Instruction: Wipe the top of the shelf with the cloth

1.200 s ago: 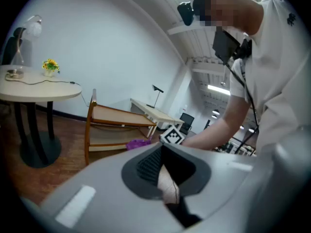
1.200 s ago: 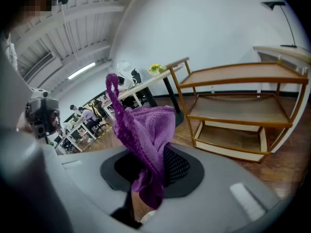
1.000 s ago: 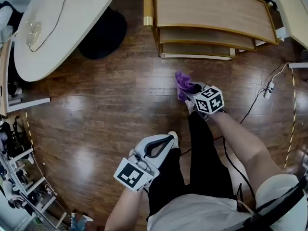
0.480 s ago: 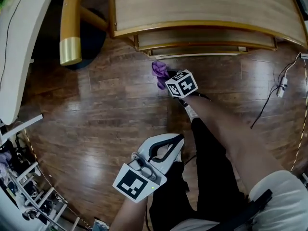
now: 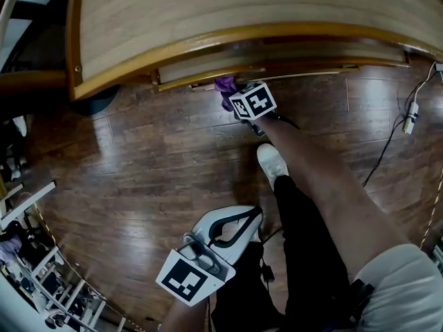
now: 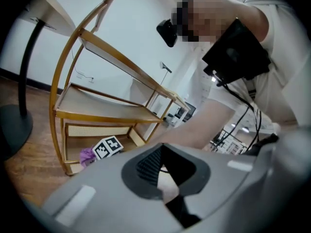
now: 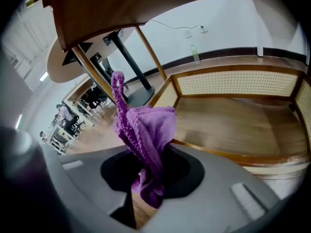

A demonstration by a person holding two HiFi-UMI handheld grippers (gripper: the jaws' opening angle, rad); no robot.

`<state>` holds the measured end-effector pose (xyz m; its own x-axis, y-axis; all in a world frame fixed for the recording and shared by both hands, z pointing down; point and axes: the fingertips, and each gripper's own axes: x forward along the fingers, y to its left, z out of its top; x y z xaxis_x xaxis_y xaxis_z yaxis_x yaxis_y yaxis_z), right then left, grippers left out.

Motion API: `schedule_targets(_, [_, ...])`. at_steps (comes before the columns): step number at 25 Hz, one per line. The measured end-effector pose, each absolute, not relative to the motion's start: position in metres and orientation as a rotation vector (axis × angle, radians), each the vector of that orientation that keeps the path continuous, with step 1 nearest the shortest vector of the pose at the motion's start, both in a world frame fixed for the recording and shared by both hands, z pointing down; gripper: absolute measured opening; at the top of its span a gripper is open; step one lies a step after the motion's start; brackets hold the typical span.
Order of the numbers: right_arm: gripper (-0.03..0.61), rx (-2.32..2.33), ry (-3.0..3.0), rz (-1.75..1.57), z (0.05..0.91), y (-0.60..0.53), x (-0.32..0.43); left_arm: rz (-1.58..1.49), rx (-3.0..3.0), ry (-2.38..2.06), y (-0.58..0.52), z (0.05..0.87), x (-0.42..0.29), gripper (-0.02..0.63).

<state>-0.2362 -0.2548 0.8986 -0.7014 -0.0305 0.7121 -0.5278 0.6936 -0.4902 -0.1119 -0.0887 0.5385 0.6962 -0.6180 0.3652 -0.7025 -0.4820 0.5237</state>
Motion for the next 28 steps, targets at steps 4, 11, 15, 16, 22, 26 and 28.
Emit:
schedule_targets(4, [0.100, 0.511, -2.176, 0.915, 0.901, -0.277, -0.182, 0.171, 2.247, -0.957, -0.096, 0.541, -0.099, 0.018])
schedule_targets(11, [0.100, 0.682, -2.088, 0.903, 0.913, -0.314, -0.072, 0.196, 2.269, -0.884, -0.105, 0.541, -0.082, 0.018])
schedule_targets(15, [0.100, 0.762, -2.036, 0.899, 0.922, -0.333, -0.008, 0.224, 2.285, -0.827, -0.110, 0.549, -0.064, 0.018])
schedule_targets(16, [0.100, 0.784, -2.015, 0.897, 0.926, -0.337, 0.010, 0.230, 2.291, -0.814, -0.113, 0.550, -0.059, 0.018])
schedule_targets(22, [0.100, 0.949, -1.884, 0.889, 0.935, -0.366, 0.118, 0.233, 2.330, -0.747, -0.132, 0.547, -0.033, 0.018])
schedule_targets(26, [0.100, 1.062, -1.762, 0.904, 0.935, -0.384, 0.186, 0.238, 2.345, -0.708, -0.139, 0.546, -0.022, 0.018])
schedule_targets(28, [0.100, 1.109, -1.692, 0.904, 0.935, -0.391, 0.217, 0.249, 2.354, -0.696, -0.140, 0.547, -0.019, 0.018])
